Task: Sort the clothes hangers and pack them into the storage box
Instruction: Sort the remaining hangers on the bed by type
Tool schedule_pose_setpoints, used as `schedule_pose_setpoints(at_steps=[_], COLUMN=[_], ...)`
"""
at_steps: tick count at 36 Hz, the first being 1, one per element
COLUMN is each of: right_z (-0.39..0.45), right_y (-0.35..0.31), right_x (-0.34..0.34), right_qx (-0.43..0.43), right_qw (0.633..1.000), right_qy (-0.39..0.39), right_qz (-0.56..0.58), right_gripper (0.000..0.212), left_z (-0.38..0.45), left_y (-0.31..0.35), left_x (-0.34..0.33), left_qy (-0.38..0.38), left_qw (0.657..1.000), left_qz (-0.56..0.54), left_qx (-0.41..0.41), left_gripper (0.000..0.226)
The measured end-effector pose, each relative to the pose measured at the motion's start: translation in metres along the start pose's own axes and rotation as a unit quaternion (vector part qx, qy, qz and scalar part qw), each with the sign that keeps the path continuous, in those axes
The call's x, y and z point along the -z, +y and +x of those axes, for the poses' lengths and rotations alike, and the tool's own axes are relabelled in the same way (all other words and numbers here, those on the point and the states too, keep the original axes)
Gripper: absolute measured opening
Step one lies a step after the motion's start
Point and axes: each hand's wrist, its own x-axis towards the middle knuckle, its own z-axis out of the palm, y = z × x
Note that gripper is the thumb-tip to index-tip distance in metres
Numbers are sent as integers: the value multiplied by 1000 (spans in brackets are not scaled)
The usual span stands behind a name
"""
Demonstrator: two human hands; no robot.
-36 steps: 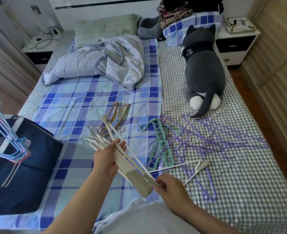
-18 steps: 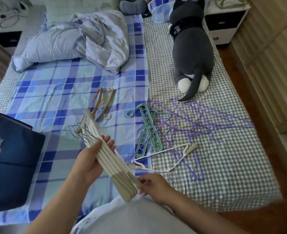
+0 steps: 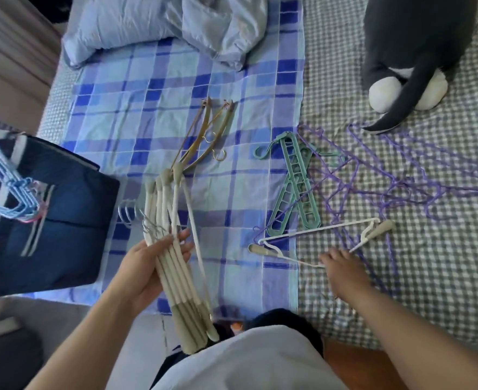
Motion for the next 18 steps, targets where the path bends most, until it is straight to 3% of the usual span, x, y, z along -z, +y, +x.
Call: schedule_pose_setpoints(at_steps=[6, 10, 15, 18], right_z=[3, -19, -56, -83], right_y=[-12, -10, -25, -56], right_x=[10, 31, 70, 111], right_qx=[22, 66, 32, 12], right_qw=[998, 993, 977, 953], right_qy=[31, 93, 169, 133], right_qz=[-51, -32, 125, 271], right_gripper=[47, 37, 18, 10], left_z=[4, 10, 10, 5], left_y=[2, 10, 28, 43], left_x=[17, 10, -4, -16], left_qy=[-72, -53, -89, -125], left_qw=[997, 998, 996, 992], left_qz=[-22, -17, -5, 13], left_qx=[13, 8, -14, -27], left_gripper=[49, 41, 36, 37])
